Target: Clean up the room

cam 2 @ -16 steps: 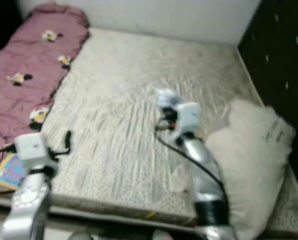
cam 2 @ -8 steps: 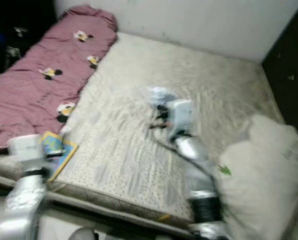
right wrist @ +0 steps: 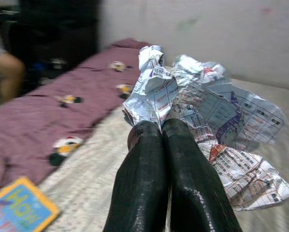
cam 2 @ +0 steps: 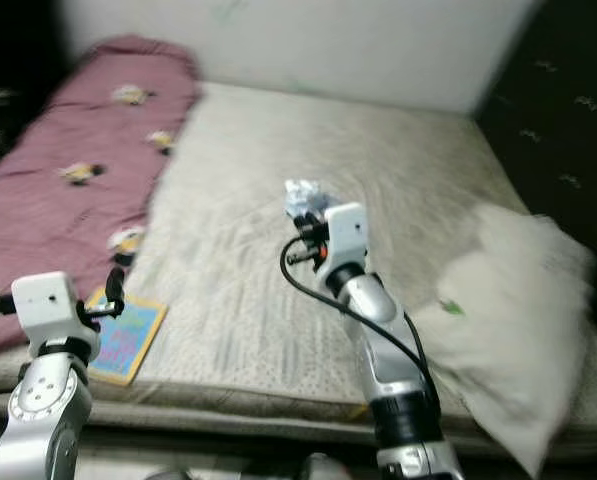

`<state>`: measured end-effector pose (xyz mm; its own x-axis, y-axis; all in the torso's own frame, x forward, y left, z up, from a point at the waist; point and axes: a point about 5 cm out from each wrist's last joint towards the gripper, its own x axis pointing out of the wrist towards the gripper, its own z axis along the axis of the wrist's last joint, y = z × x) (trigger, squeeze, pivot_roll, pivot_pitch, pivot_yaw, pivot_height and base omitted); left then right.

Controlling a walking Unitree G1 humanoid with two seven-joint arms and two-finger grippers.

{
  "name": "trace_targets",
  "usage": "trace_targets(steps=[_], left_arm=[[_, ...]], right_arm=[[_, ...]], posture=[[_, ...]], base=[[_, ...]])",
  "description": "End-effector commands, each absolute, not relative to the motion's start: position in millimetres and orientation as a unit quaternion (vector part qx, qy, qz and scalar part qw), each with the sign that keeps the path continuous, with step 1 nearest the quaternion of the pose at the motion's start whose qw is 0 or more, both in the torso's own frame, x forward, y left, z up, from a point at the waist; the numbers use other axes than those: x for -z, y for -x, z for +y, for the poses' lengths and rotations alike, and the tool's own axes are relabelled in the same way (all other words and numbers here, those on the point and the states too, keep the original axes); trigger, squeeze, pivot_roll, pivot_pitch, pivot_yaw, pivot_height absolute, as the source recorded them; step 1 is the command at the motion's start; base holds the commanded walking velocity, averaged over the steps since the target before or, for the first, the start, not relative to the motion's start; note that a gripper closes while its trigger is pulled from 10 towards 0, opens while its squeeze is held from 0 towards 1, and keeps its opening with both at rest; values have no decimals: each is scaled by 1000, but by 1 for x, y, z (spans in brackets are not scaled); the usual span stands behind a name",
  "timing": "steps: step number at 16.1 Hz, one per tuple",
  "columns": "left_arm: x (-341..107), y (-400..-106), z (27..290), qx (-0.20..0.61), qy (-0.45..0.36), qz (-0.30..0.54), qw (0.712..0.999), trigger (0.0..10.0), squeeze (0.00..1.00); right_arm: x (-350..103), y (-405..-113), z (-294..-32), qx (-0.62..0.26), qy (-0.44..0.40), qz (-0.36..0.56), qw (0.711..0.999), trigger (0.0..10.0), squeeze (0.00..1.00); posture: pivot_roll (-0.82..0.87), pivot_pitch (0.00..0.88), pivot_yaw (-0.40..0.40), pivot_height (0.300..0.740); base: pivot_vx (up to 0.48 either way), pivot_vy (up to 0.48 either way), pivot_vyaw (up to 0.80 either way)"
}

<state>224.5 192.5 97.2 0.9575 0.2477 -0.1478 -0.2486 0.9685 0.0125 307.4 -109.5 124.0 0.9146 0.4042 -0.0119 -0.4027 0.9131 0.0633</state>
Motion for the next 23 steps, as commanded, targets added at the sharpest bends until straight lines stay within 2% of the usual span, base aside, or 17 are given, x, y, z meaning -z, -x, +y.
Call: trace_targets(steps=[1, 4, 8, 19, 23], left_arm=[[-100, -228, 183, -110, 11, 69, 991, 10000, 0], [-100, -229, 182, -113, 15, 66, 991, 10000, 0], [-102, -230, 182, -110, 17, 58, 992, 10000, 0], [-105, -231, 181, -111, 18, 41, 993, 10000, 0], [-106, -231, 181, -107, 20, 45, 993, 10000, 0]], right_arm=[[-125, -310, -121, -186, -23, 12, 982, 10000, 0], [-124, -310, -120, -190, -19, 15, 982, 10000, 0], [-124, -310, -119, -188, -22, 15, 982, 10000, 0], [-125, -311, -116, -195, -19, 7, 981, 10000, 0], [-125, -311, -112, -207, -5, 1, 978, 10000, 0]], posture=[[22, 0, -63, 740], [24, 0, -63, 740], [19, 0, -62, 740], [24, 0, -66, 740], [29, 0, -66, 740]], base=[[0, 480, 0], [0, 480, 0], [0, 480, -641], [0, 480, 0], [0, 69, 200]])
